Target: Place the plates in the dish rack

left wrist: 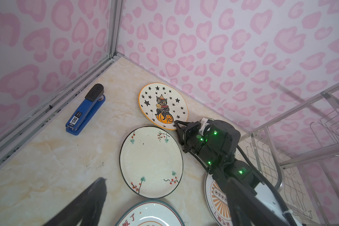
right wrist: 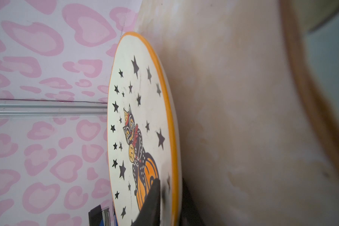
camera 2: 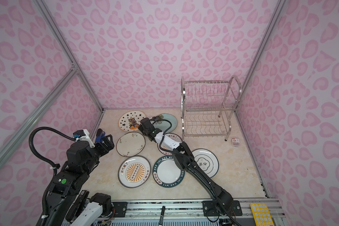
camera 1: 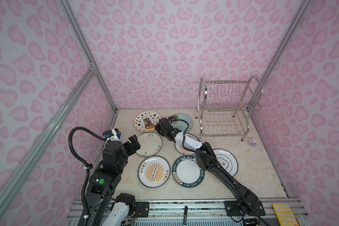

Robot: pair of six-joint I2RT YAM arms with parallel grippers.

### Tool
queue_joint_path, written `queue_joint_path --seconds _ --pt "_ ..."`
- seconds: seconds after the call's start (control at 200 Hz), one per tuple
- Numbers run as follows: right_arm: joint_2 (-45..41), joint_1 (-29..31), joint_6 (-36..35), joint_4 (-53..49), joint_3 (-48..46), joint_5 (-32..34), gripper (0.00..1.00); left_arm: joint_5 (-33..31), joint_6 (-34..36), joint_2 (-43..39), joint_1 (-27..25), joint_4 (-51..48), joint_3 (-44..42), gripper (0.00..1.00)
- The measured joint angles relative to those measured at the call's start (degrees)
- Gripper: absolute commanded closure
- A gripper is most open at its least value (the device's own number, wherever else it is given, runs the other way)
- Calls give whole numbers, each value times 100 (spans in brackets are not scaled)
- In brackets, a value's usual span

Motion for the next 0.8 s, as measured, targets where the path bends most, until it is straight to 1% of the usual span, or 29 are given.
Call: queue_joint_path --seconds 0.095,0.255,0.275,0.425,0.8 --pt "2 -7 20 -9 0 -11 89 0 0 4 0 -2 0 3" --pt "20 -59 166 72 0 -127 91 0 2 26 0 -2 0 3" --pt "20 -61 170 76 0 -131 93 0 2 33 0 -2 0 3" --pt "20 -79 254 101 0 -184 100 2 4 111 0 -2 24 3" --pt "-35 -151 249 227 0 -328 100 68 70 343 0 0 120 3"
